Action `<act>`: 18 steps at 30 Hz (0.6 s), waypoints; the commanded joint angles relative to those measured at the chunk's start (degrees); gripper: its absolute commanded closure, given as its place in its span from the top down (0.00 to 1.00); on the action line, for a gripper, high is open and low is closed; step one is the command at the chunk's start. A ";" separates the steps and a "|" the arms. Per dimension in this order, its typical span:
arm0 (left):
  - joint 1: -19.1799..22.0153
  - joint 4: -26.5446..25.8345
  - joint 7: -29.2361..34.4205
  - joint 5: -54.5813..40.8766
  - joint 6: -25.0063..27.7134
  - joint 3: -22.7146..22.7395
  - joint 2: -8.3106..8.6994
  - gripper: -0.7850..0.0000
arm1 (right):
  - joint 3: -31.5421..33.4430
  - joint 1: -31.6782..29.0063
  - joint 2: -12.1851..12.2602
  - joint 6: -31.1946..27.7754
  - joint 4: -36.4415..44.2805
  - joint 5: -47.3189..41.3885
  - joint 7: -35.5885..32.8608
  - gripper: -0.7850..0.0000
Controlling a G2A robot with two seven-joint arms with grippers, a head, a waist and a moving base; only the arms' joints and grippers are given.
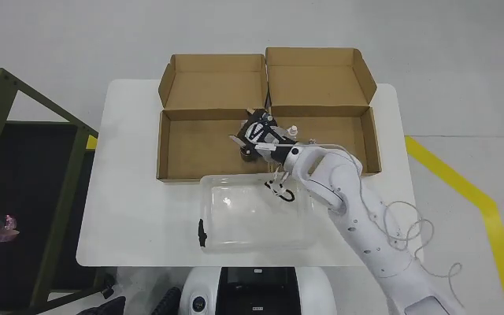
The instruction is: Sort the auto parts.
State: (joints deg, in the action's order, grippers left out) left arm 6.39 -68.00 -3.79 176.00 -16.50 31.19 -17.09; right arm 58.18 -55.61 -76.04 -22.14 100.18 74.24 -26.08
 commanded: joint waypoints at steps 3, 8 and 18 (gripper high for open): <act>0.00 0.00 0.00 0.00 0.00 0.00 0.00 1.00 | 4.17 -4.86 1.15 -2.64 4.00 0.92 1.66 0.72; 0.00 0.00 0.00 0.00 0.00 0.00 0.00 1.00 | 10.16 -11.57 2.56 -4.74 7.37 2.61 5.69 0.85; 0.00 0.00 0.00 0.00 0.00 0.00 0.00 1.00 | 20.36 -20.88 4.29 -5.96 7.56 2.85 16.18 0.89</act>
State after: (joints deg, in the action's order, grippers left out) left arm 6.39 -68.00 -3.79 176.00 -16.50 31.19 -17.09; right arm 77.60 -75.66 -71.89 -27.90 107.78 76.96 -11.25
